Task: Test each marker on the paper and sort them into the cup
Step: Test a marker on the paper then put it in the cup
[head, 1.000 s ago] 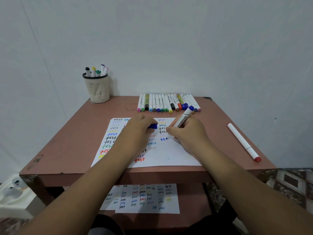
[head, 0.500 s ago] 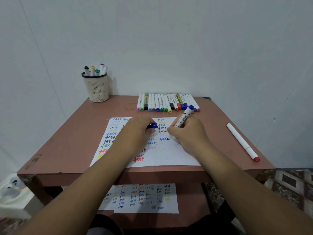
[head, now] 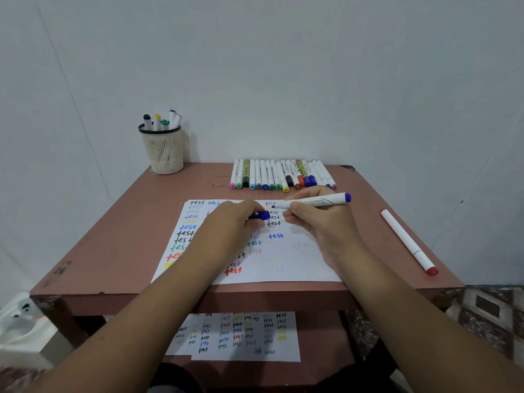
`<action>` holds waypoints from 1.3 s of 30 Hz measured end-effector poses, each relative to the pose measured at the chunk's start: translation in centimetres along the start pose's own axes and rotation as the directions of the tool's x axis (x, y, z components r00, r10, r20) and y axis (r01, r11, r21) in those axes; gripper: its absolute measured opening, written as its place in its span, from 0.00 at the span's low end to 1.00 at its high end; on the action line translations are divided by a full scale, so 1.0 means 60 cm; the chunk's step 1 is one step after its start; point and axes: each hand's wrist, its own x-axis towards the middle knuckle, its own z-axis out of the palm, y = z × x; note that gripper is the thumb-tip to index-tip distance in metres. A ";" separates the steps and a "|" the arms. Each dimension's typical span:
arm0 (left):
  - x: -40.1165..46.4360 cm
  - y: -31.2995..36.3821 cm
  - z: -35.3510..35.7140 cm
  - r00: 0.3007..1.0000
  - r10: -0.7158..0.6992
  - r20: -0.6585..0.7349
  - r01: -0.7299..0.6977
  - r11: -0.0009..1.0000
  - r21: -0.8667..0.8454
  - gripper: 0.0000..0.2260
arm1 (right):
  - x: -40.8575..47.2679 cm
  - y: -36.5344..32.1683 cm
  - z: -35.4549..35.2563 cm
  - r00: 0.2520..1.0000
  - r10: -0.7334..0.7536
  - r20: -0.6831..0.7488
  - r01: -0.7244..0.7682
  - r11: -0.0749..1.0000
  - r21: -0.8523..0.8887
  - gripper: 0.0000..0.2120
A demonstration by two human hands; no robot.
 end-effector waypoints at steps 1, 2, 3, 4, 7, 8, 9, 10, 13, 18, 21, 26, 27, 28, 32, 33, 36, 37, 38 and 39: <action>-0.001 0.001 -0.001 1.000 0.005 -0.001 -0.005 1.000 -0.003 0.10 | 0.000 -0.001 0.000 1.000 0.006 0.016 -0.007 1.000 0.018 0.05; -0.001 0.002 -0.001 1.000 0.009 -0.002 -0.009 1.000 -0.005 0.10 | 0.000 -0.001 0.000 1.000 0.008 0.028 -0.008 1.000 0.018 0.04; -0.001 0.003 -0.002 1.000 0.011 -0.004 -0.012 1.000 -0.008 0.10 | -0.001 -0.002 0.000 0.999 0.007 0.038 -0.008 1.000 0.010 0.04; -0.001 0.004 -0.002 1.000 0.011 -0.005 -0.012 1.000 -0.011 0.10 | -0.001 -0.003 0.001 0.999 0.005 0.044 -0.005 1.000 -0.002 0.05; -0.002 0.006 -0.004 1.000 0.013 -0.001 -0.013 1.000 -0.025 0.09 | -0.001 -0.002 0.002 0.999 -0.008 0.044 0.010 0.999 -0.032 0.05; -0.002 0.007 -0.004 1.000 0.020 -0.004 -0.020 0.999 -0.031 0.09 | -0.002 -0.003 0.002 0.999 -0.013 0.046 0.014 0.999 -0.039 0.05; -0.003 0.008 -0.005 0.999 0.033 -0.009 -0.033 0.999 -0.036 0.09 | -0.002 -0.004 0.002 0.998 -0.018 0.053 0.021 0.999 -0.050 0.04; -0.005 0.010 -0.006 0.999 0.049 -0.013 -0.050 0.998 -0.041 0.08 | -0.003 -0.005 0.003 0.998 -0.024 0.064 0.028 0.998 -0.063 0.03; -0.011 0.011 -0.009 0.994 0.109 -0.019 -0.110 0.992 -0.063 0.07 | -0.007 -0.007 0.005 0.994 -0.029 0.106 0.038 0.996 -0.083 0.04; -0.014 0.005 -0.012 0.987 0.147 -0.058 -0.151 0.987 -0.063 0.07 | -0.008 -0.009 0.008 0.985 -0.032 0.167 0.050 0.994 -0.101 0.05; -0.017 0.005 -0.010 0.985 0.149 -0.082 -0.154 0.986 -0.058 0.07 | -0.007 -0.006 0.008 0.985 0.003 0.174 0.020 0.992 -0.127 0.05; -0.009 0.009 -0.001 0.999 0.026 -0.028 -0.023 0.996 0.081 0.10 | 0.004 0.001 0.001 0.994 0.090 0.063 -0.086 0.994 -0.074 0.01; -0.009 0.007 -0.002 1.000 -0.009 -0.027 0.012 0.994 0.111 0.11 | 0.007 0.003 -0.001 0.994 0.106 0.031 -0.105 0.994 -0.039 0.01; -0.008 0.004 -0.002 0.999 -0.038 -0.028 0.041 0.991 0.124 0.11 | 0.010 0.005 -0.004 0.992 0.123 -0.005 -0.123 0.992 0.011 0.02; -0.003 -0.004 -0.008 0.994 -0.090 0.061 0.081 0.988 0.129 0.07 | 0.021 0.008 -0.012 0.982 0.112 -0.153 -0.092 0.987 0.134 0.15; -0.002 -0.005 -0.010 0.991 -0.098 0.096 0.088 0.990 0.108 0.07 | 0.022 0.007 -0.012 0.975 0.098 -0.202 -0.068 0.987 0.147 0.21; 0.001 -0.008 -0.024 0.974 -0.104 0.201 0.100 0.995 0.027 0.07 | 0.022 -0.010 -0.014 0.941 0.042 -0.335 0.008 0.989 0.147 0.33; 0.002 -0.010 -0.030 0.967 -0.099 0.237 0.099 0.995 0.010 0.07 | 0.022 -0.020 -0.012 0.936 0.014 -0.352 0.035 0.991 0.132 0.35; 0.003 -0.013 -0.035 0.959 -0.093 0.269 0.100 0.995 -0.012 0.07 | 0.022 -0.031 -0.009 0.935 -0.019 -0.355 0.061 0.992 0.107 0.36; 0.005 -0.016 -0.039 0.952 -0.087 0.293 0.103 0.994 -0.040 0.07 | 0.025 -0.043 -0.004 0.937 -0.050 -0.345 0.083 0.993 0.082 0.37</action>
